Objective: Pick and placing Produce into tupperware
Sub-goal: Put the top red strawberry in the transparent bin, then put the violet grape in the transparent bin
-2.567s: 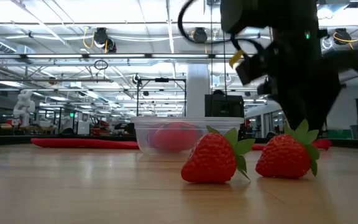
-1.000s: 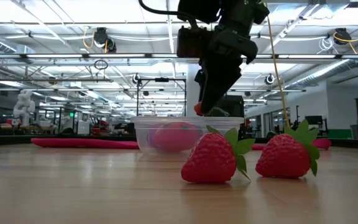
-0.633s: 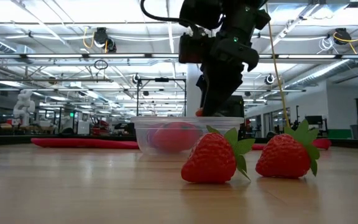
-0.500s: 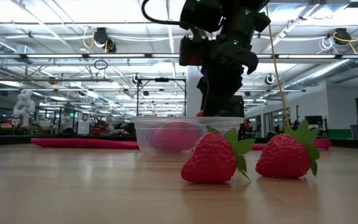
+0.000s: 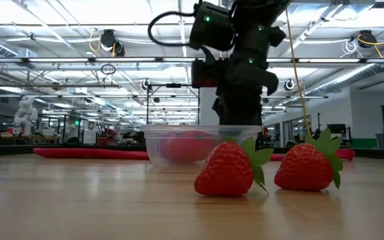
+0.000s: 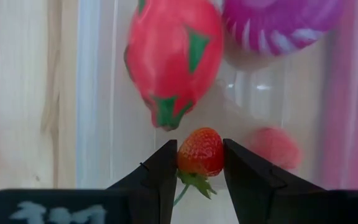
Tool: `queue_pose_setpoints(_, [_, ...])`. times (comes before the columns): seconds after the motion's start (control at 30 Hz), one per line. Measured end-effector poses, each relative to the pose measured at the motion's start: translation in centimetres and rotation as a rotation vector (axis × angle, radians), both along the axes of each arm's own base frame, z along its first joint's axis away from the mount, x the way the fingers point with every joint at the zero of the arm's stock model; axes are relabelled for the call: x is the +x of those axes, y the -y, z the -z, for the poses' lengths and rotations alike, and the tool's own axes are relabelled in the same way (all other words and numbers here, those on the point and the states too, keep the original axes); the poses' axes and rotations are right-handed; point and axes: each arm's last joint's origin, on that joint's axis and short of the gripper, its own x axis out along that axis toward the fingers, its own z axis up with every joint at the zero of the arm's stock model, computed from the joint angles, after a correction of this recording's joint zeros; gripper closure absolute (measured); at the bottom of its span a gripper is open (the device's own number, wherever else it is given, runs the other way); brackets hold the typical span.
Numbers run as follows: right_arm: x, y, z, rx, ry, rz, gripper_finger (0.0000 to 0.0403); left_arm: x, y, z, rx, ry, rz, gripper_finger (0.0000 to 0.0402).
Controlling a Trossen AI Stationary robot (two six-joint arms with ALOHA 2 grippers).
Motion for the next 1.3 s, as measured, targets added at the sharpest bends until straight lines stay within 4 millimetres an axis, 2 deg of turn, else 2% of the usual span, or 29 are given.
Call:
queue_pose_setpoints(1.0, [0.07,0.08,0.07,-0.011,0.007,-0.035,0.0283,0.0,0.0,0.0,0.001,0.0,0.001,0.0105])
queue_pose_setpoints(1.13, [0.08,0.08,0.06,-0.012,0.008,-0.037,0.0266,0.0,0.0,0.0,0.001,0.0,0.001,0.0105])
queue_pose_setpoints(1.3, [0.16,0.08,0.03,-0.013,0.018,-0.039,0.0222,0.0,0.0,0.0,0.001,0.0,0.0,0.0105])
